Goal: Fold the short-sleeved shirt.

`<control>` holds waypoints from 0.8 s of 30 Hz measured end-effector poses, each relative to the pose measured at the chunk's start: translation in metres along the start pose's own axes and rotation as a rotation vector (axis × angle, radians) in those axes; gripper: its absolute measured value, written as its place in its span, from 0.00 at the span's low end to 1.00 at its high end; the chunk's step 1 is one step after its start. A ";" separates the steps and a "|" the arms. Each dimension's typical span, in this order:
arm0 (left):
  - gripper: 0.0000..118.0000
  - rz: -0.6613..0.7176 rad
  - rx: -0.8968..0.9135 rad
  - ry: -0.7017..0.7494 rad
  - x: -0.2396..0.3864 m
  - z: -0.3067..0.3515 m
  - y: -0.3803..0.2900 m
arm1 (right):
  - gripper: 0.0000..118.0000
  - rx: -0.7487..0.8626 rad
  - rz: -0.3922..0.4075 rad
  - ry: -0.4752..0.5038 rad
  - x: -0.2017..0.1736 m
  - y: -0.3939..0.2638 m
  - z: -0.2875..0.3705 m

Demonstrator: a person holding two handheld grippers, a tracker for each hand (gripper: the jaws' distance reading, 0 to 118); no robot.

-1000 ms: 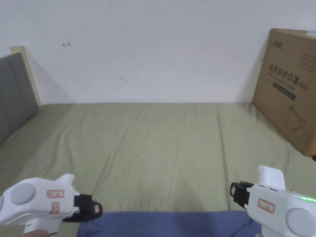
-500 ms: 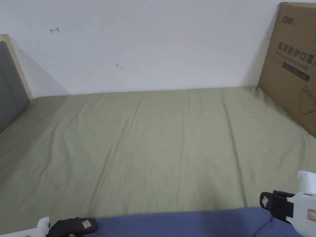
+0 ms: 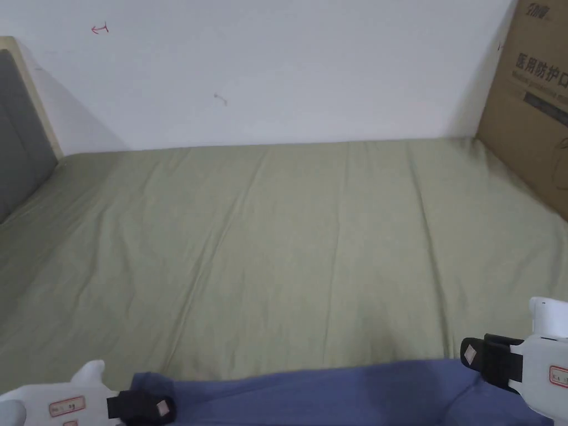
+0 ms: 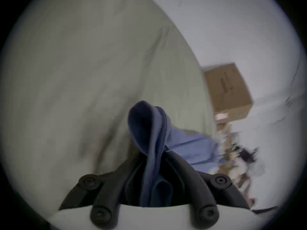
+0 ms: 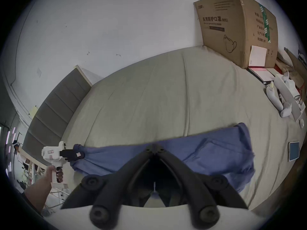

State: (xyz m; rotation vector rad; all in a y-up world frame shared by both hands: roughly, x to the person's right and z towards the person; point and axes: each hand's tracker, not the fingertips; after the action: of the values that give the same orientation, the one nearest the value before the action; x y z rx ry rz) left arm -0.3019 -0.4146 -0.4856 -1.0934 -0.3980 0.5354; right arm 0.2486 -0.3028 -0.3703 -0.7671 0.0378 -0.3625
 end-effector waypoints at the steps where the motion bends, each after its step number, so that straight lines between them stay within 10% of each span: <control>1: 0.04 -0.119 0.028 0.134 0.012 0.018 -0.001 | 0.00 0.009 -0.001 0.010 0.000 0.000 0.003; 6: 0.05 -0.558 0.111 0.672 0.057 0.056 -0.024 | 0.00 0.017 0.017 0.029 -0.004 -0.009 0.012; 14: 0.06 -0.212 -0.009 -0.010 0.157 0.004 -0.025 | 0.00 0.021 -0.008 0.053 0.004 -0.020 0.030; 19: 0.88 -0.159 -0.145 -0.181 0.204 -0.073 -0.033 | 0.00 0.026 -0.032 0.051 0.011 -0.023 0.041; 24: 0.87 -0.152 -0.137 -0.222 0.212 -0.081 -0.035 | 0.00 0.022 -0.046 0.050 0.018 -0.024 0.043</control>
State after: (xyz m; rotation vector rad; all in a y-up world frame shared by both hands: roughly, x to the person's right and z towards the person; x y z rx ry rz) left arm -0.0783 -0.3610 -0.4777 -1.1276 -0.7148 0.5014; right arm 0.2649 -0.2959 -0.3211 -0.7376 0.0634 -0.4248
